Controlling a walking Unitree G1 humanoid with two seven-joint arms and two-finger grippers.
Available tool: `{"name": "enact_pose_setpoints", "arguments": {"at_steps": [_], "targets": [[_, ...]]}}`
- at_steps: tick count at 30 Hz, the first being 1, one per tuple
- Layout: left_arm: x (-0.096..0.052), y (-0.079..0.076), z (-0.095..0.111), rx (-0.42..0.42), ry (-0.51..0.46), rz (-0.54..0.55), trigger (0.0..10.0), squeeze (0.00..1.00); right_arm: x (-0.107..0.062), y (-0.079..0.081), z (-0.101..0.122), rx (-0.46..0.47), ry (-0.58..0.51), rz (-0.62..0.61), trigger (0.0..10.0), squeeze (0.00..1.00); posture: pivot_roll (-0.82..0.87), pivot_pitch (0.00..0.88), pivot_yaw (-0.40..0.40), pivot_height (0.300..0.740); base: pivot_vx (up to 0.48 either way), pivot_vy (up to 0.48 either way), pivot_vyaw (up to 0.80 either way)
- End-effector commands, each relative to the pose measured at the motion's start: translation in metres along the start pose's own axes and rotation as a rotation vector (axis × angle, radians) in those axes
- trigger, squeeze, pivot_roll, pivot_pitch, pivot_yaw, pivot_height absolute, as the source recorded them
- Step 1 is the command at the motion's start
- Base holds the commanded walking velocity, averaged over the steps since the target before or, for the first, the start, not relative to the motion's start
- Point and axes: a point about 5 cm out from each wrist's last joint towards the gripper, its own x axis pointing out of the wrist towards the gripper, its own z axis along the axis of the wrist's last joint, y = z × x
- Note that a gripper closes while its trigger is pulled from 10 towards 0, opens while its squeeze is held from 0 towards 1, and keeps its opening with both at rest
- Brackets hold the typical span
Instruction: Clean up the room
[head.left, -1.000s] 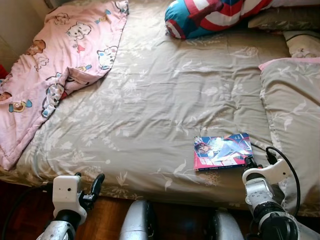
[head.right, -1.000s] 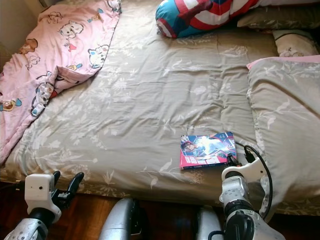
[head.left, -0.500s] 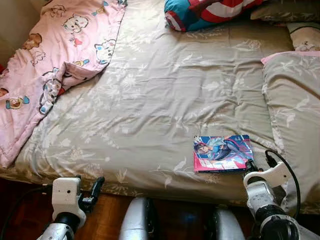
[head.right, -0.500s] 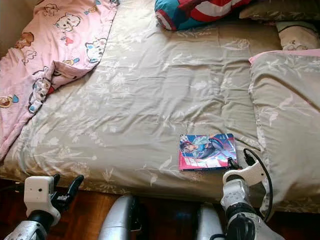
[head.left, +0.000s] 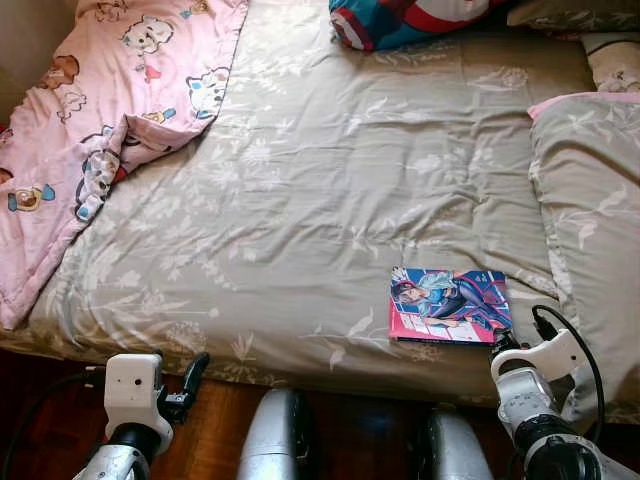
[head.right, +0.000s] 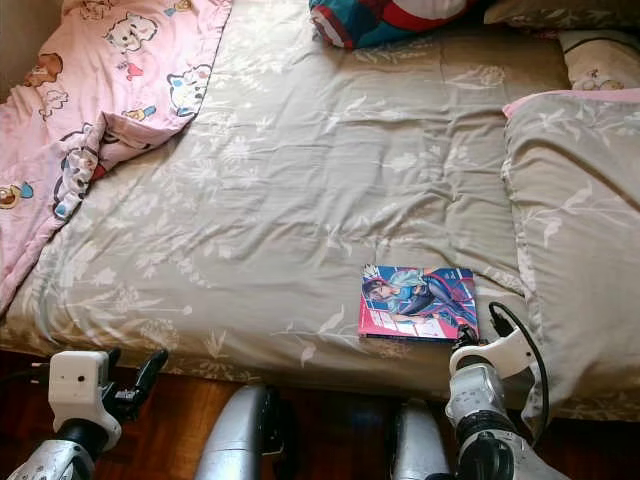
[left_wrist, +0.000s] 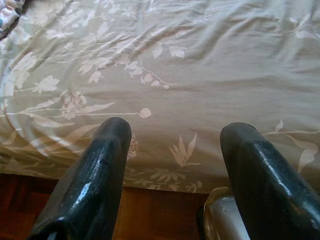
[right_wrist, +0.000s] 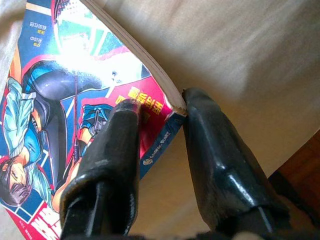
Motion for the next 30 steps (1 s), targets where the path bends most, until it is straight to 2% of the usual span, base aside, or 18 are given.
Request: {"name": "enact_pose_setpoints", "arguments": {"at_steps": [1,2,3,4,7,8,9,10,11,18,23,26,27,30], "targets": [[-0.005,0.004,-0.006,0.002,0.037,0.008,10.0,0.00,-0.003,-0.013,-0.011,-0.001,0.036,-0.040,10.0,0.00,0.21,0.351,0.153,0.658,0.000,0.000,0.00],[-0.005,0.004,-0.006,0.001,0.037,0.007,10.0,0.00,-0.003,-0.013,-0.010,-0.001,0.034,-0.041,10.0,0.00,0.20,0.351,0.153,0.658,0.000,0.000,0.00],[-0.005,0.003,-0.006,0.001,0.037,0.006,10.0,0.00,-0.003,-0.013,-0.010,0.000,0.032,-0.039,10.0,0.25,0.20,0.351,0.153,0.658,0.000,0.000,0.00],[-0.004,0.003,-0.006,0.001,0.038,0.004,10.0,0.00,-0.003,-0.012,-0.008,0.004,0.022,-0.032,10.0,0.74,0.20,0.351,0.153,0.658,0.000,0.000,0.00],[-0.004,0.002,-0.006,0.000,0.038,0.003,10.0,0.00,-0.003,-0.012,-0.006,0.004,0.011,-0.029,10.0,0.73,0.20,0.351,0.151,0.658,0.000,0.000,0.00],[-0.004,0.002,-0.007,-0.001,0.039,0.003,10.0,0.00,-0.003,-0.012,-0.005,0.003,0.010,-0.034,10.0,0.67,0.20,0.350,0.150,0.658,0.000,0.000,0.00],[-0.004,0.002,-0.007,-0.001,0.039,0.003,10.0,0.00,-0.003,-0.012,-0.005,0.003,0.010,-0.034,10.0,0.67,0.20,0.350,0.150,0.658,0.000,0.000,0.00],[-0.003,0.002,-0.007,-0.002,0.039,0.004,10.0,0.00,-0.003,-0.013,-0.005,0.002,0.010,-0.039,10.0,0.36,0.20,0.348,0.150,0.658,0.000,0.000,0.00],[-0.002,0.002,-0.007,-0.003,0.038,0.004,10.0,0.00,-0.003,-0.014,-0.004,0.002,0.006,-0.045,10.0,0.00,0.20,0.348,0.151,0.658,0.000,0.000,0.00],[0.000,0.002,-0.007,-0.004,0.034,0.004,10.0,0.00,-0.003,-0.016,-0.001,0.013,-0.010,-0.055,10.0,0.00,0.19,0.342,0.148,0.658,0.000,0.000,0.00],[0.007,0.000,-0.006,-0.012,0.023,0.001,10.0,0.00,-0.004,-0.017,-0.002,0.025,-0.038,-0.046,10.0,0.00,0.17,0.324,0.139,0.658,0.000,0.000,0.00],[0.016,-0.003,-0.004,-0.027,0.002,0.003,10.0,0.00,-0.006,-0.021,0.001,-0.037,-0.088,-0.047,10.0,0.00,0.16,0.303,0.127,0.658,0.000,0.000,0.00],[0.019,-0.004,-0.004,-0.036,-0.006,0.008,10.0,0.00,-0.006,-0.016,0.001,-0.130,-0.103,-0.004,10.0,0.00,0.15,0.293,0.120,0.658,0.000,0.000,0.00],[0.025,-0.004,-0.006,-0.054,-0.013,0.021,10.0,0.00,-0.007,-0.005,-0.004,-0.291,-0.110,0.078,10.0,0.00,0.13,0.271,0.107,0.658,0.000,0.000,0.00]]}}
